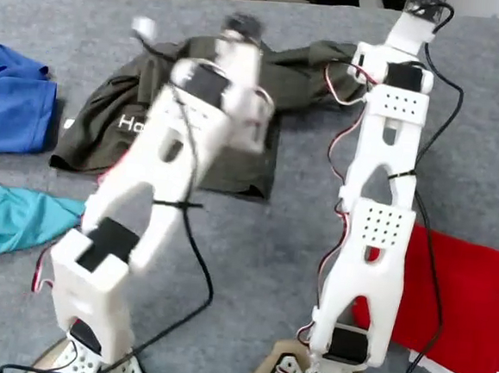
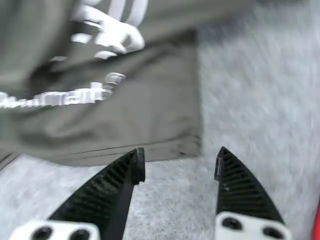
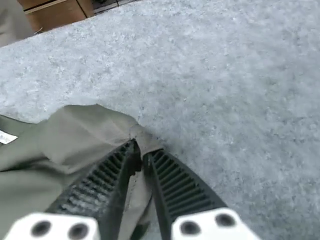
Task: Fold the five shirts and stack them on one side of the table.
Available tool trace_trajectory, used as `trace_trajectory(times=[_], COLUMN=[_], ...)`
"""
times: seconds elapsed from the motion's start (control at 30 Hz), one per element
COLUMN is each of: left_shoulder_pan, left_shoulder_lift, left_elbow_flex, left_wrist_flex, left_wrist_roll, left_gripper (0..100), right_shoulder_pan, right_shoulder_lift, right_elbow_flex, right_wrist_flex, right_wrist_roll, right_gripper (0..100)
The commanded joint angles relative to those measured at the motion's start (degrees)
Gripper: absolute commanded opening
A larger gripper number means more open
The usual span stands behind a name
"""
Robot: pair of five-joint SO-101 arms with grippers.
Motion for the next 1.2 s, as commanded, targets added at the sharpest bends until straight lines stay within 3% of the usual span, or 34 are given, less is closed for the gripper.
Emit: trace_trajectory(times=[0.0,0.23,0.47,0.7,0.9,1.17], left_shoulder_pan=[5.2,5.6,5.6,5.1,3.6,4.2], left_shoulder_lift=[-0.6,-0.6,-0.4,7.0,7.6,7.7], left_elbow_flex=[7.8,21.5,24.4,24.6,20.0,18.7], left_wrist_flex=[-4.0,-19.3,-30.0,-30.6,-25.9,-26.1], left_wrist_roll=[-3.7,-5.3,-1.3,-1.8,-1.4,-1.5], left_gripper=[23,20,19,19,19,6], right_shoulder_pan=[2.7,6.5,6.3,6.1,6.0,6.0], right_shoulder_lift=[2.1,6.5,10.5,13.3,16.0,17.0], right_elbow_flex=[-0.1,-7.2,-12.4,-18.1,-22.2,-23.8], right_wrist_flex=[-1.9,-4.2,-3.5,-2.2,-2.2,-2.1], right_wrist_roll=[-0.6,-0.6,-0.6,-0.6,-0.6,-0.6], right_gripper=[0.5,0.5,0.5,0.5,0.5,0.5])
